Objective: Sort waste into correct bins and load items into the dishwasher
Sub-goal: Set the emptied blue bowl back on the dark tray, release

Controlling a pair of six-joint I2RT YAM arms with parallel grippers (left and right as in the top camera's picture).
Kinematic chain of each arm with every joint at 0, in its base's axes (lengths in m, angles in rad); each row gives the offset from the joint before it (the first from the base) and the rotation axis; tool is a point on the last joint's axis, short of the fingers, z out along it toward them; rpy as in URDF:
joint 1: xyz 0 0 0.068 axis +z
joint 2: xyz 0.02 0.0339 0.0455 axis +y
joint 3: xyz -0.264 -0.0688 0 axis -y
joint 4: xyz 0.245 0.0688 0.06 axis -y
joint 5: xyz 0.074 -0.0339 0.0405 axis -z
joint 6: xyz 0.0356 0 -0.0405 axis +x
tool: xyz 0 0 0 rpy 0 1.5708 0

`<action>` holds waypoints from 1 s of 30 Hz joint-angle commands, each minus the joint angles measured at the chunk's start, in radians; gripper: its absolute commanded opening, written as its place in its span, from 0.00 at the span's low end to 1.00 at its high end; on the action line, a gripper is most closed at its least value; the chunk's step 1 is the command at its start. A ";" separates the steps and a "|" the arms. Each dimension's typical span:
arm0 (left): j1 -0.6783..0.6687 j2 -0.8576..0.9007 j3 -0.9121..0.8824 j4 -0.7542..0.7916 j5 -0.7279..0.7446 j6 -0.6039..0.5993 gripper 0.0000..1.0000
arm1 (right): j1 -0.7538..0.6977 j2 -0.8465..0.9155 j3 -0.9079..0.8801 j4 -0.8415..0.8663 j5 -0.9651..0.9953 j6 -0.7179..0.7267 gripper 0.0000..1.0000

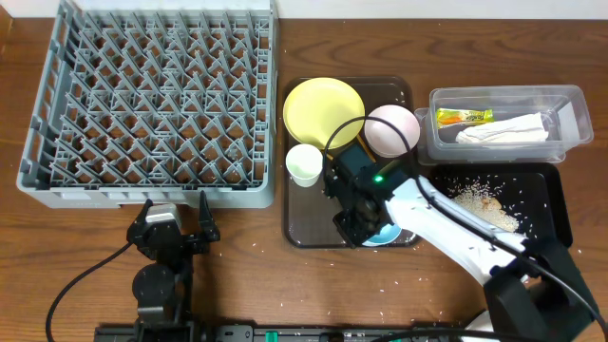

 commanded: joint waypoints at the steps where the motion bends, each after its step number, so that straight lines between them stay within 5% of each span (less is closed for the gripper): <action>1: 0.004 -0.004 -0.031 -0.011 -0.012 0.006 0.95 | 0.007 0.030 0.011 -0.001 0.036 0.019 0.01; 18: 0.004 -0.004 -0.031 -0.011 -0.012 0.006 0.95 | -0.037 0.027 0.449 -0.354 -0.043 -0.021 0.02; 30: 0.004 -0.004 -0.031 -0.011 -0.011 0.006 0.95 | -0.021 0.052 0.349 -0.312 -0.043 -0.031 0.01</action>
